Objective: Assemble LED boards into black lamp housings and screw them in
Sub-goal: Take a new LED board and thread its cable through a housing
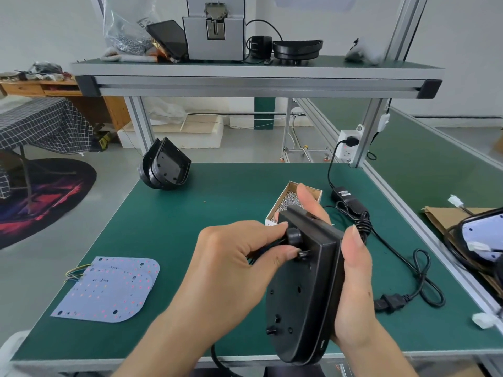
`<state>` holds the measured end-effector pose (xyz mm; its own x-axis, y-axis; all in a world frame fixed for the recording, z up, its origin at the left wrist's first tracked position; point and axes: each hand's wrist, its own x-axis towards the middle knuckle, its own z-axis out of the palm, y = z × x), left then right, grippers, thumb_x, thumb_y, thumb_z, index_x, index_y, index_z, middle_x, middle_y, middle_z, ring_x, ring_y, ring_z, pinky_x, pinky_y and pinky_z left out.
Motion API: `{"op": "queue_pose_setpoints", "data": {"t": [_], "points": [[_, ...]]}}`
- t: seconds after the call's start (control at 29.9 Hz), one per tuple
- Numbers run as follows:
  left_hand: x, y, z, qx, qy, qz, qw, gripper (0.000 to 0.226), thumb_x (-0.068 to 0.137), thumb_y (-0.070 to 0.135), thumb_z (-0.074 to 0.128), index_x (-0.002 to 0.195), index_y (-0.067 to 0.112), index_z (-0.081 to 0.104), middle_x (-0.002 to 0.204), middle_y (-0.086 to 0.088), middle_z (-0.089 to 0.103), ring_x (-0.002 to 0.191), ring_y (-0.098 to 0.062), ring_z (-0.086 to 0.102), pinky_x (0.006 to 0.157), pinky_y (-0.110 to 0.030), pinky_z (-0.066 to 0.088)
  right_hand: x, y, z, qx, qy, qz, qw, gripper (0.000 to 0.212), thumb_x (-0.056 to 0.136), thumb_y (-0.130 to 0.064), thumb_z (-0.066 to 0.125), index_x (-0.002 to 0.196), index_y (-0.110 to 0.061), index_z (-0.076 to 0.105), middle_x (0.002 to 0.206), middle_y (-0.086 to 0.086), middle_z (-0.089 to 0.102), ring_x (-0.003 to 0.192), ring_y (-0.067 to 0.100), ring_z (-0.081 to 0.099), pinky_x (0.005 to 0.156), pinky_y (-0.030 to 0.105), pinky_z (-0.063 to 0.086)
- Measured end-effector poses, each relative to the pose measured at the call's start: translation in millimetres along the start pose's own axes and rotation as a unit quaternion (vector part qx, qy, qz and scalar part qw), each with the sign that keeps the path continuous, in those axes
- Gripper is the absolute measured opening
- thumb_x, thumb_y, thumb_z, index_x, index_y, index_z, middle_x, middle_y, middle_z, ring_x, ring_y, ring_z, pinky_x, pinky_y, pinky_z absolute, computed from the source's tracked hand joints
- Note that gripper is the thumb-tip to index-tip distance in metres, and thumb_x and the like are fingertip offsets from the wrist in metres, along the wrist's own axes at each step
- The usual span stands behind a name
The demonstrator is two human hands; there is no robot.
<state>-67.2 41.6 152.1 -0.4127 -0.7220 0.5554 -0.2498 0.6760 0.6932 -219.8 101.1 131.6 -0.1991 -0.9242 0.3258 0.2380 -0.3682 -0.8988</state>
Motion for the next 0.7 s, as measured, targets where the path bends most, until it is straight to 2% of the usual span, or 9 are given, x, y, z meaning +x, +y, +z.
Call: {"op": "queue_pose_setpoints", "data": {"t": [0.07,0.13,0.3,0.44,0.54,0.6,0.7], "points": [[1.8,-0.8,-1.1,0.011,-0.004,0.01,1.0,0.033,0.092,0.045,0.067,0.093,0.012,0.075,0.07,-0.007,0.059,0.069,-0.029,0.051,0.062,-0.041,0.048,3.5,5.2,-3.9,0.005,-0.032,0.013,0.999,0.074,0.094,-0.081,0.044,0.156,-0.041,0.045,0.163,0.002,0.045,0.156,0.028,0.031,0.126,0.06,0.018],[2.3,-0.4,-1.2,0.014,-0.006,0.015,1.0,0.035,0.092,0.045,0.066,0.093,0.01,0.074,0.069,-0.006,0.056,0.067,-0.028,0.048,0.06,-0.041,0.046,4.0,3.0,-4.7,-0.01,-0.025,0.03,0.999,0.076,0.094,-0.082,0.045,0.157,-0.039,0.044,0.163,0.005,0.045,0.156,0.031,0.032,0.125,0.064,0.016],[2.4,1.4,-1.2,0.008,-0.007,0.017,1.0,0.032,0.092,0.043,0.067,0.094,0.012,0.076,0.066,-0.004,0.053,0.065,-0.025,0.046,0.059,-0.04,0.043,1.2,3.7,-3.4,0.005,-0.03,0.037,0.999,0.076,0.096,-0.081,0.043,0.159,-0.037,0.042,0.16,0.009,0.048,0.153,0.033,0.036,0.124,0.064,0.018],[-0.2,1.8,0.0,-0.006,-0.005,0.001,1.0,0.028,0.09,0.044,0.068,0.097,0.018,0.078,0.067,-0.003,0.055,0.064,-0.023,0.047,0.059,-0.039,0.043,-2.0,6.7,-3.3,0.0,-0.022,0.037,0.999,0.078,0.093,-0.08,0.05,0.156,-0.035,0.047,0.156,0.01,0.053,0.15,0.034,0.041,0.123,0.064,0.022],[-1.2,1.9,1.0,0.008,-0.011,-0.008,1.0,0.025,0.091,0.044,0.067,0.105,0.026,0.078,0.069,0.001,0.057,0.065,-0.018,0.05,0.062,-0.035,0.044,1.2,0.9,-3.4,0.007,0.011,0.093,0.996,0.084,0.079,-0.087,0.059,0.147,-0.038,0.057,0.147,0.008,0.062,0.143,0.031,0.052,0.122,0.061,0.03],[-0.3,0.9,-0.1,0.053,-0.031,0.01,0.998,0.025,0.094,0.042,0.065,0.106,0.024,0.077,0.07,0.003,0.056,0.068,-0.018,0.051,0.065,-0.034,0.045,5.2,-6.5,-5.1,0.023,0.028,0.137,0.99,0.084,0.073,-0.087,0.065,0.141,-0.039,0.064,0.141,0.006,0.067,0.136,0.028,0.06,0.119,0.057,0.036],[6.2,1.1,-5.8,0.118,-0.028,0.064,0.991,0.02,0.094,0.036,0.066,0.106,0.02,0.072,0.073,0.007,0.056,0.069,-0.015,0.055,0.067,-0.033,0.047,10.9,-19.1,-8.1,0.041,0.053,0.188,0.98,0.067,0.085,-0.08,0.058,0.132,-0.034,0.072,0.135,0.005,0.071,0.126,0.027,0.068,0.111,0.049,0.047]]}}
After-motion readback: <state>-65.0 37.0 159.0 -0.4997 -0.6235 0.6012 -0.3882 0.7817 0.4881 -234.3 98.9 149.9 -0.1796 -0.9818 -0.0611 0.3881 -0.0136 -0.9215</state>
